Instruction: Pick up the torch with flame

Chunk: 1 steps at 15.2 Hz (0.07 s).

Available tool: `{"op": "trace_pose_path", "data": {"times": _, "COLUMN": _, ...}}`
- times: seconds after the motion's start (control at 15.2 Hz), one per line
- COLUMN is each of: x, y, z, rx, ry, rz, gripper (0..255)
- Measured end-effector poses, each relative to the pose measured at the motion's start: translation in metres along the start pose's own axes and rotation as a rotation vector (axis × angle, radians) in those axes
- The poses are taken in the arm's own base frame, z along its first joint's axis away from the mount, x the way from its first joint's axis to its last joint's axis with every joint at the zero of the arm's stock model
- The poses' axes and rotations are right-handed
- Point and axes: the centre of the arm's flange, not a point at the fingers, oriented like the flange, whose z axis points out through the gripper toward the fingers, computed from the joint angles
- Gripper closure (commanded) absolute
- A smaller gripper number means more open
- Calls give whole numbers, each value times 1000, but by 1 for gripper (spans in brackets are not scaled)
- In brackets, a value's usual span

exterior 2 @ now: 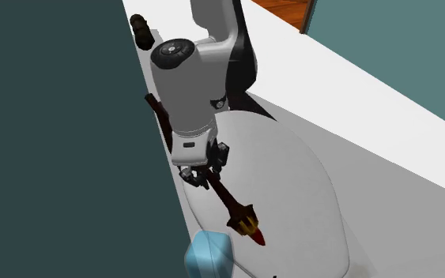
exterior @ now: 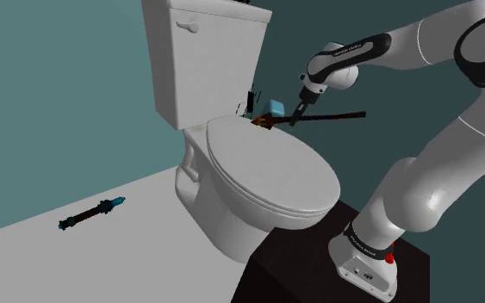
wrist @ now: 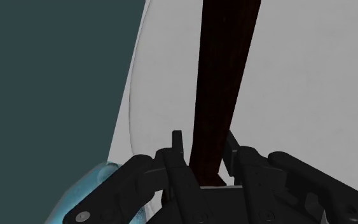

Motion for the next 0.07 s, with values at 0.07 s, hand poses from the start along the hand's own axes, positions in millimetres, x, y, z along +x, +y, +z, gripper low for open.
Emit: {"op": "trace_pose_path", "data": {"times": 0.07, "x": 1, "y": 0, "z": -3, "rx": 0, "ry": 0, "rz": 0, "gripper": 255}}
